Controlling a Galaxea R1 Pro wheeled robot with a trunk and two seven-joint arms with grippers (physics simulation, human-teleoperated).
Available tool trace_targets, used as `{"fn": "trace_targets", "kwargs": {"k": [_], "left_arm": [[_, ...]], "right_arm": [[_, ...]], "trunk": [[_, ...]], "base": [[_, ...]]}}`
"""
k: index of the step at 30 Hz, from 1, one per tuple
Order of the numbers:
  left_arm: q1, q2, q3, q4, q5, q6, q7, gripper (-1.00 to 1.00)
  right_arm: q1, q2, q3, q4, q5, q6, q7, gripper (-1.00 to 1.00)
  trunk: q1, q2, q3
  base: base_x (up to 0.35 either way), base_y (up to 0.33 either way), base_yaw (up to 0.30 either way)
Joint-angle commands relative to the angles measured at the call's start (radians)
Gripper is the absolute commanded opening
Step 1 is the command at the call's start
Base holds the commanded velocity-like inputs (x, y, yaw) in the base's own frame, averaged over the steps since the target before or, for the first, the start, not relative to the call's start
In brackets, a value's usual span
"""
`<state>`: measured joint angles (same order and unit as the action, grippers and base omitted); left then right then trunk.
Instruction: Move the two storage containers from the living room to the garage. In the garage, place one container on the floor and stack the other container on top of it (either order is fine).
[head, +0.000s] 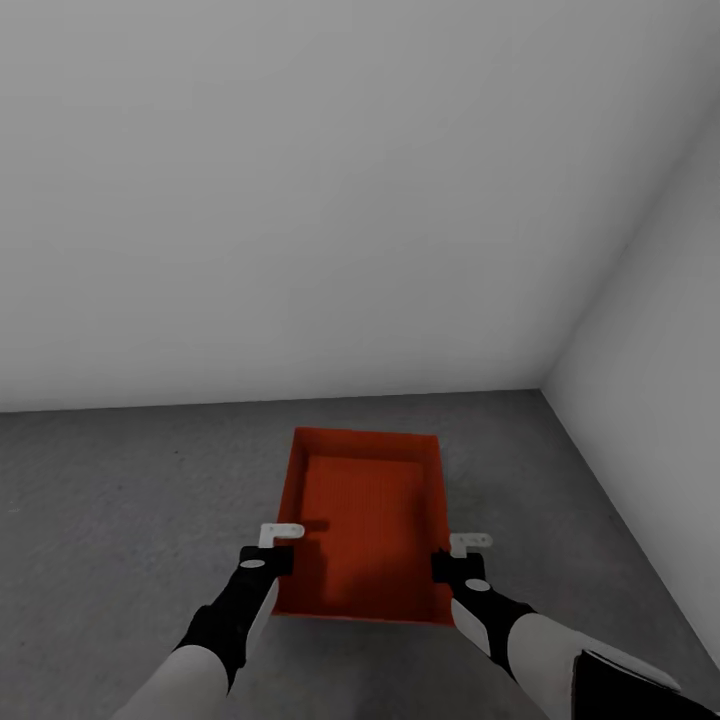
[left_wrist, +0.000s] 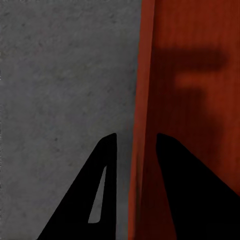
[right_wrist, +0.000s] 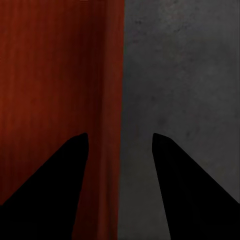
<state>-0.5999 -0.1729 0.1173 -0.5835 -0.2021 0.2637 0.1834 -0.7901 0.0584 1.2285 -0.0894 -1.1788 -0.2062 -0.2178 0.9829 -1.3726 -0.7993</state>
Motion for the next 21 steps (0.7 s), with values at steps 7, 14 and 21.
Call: {"fn": "trace_targets", "kwargs": {"k": [7,14,21], "left_arm": [[0.0,0.005,0.045,0.001,-0.062,0.005,-0.029,-1.0],[0.0,0.005,0.099,0.001,-0.127,0.005,-0.066,-1.0],[0.0,0.026,-0.102,0.001,0.141,0.005,0.08,-1.0]], "right_arm": [[0.0,0.004,0.092,-0.007,-0.102,-0.001,-0.025,-1.0],[0.0,0.016,0.208,-0.01,-0.225,-0.003,-0.033,-1.0],[0.0,-0.054,-0.149,-0.016,0.172,0.022,-0.032,-1.0]], "trunk": [[0.0,0.0,-0.001],[0.0,0.0,-0.001],[0.0,0.0,-0.001]], "base": [[0.0,0.0,0.0],[0.0,0.0,0.0],[0.0,0.0,0.0]]}}
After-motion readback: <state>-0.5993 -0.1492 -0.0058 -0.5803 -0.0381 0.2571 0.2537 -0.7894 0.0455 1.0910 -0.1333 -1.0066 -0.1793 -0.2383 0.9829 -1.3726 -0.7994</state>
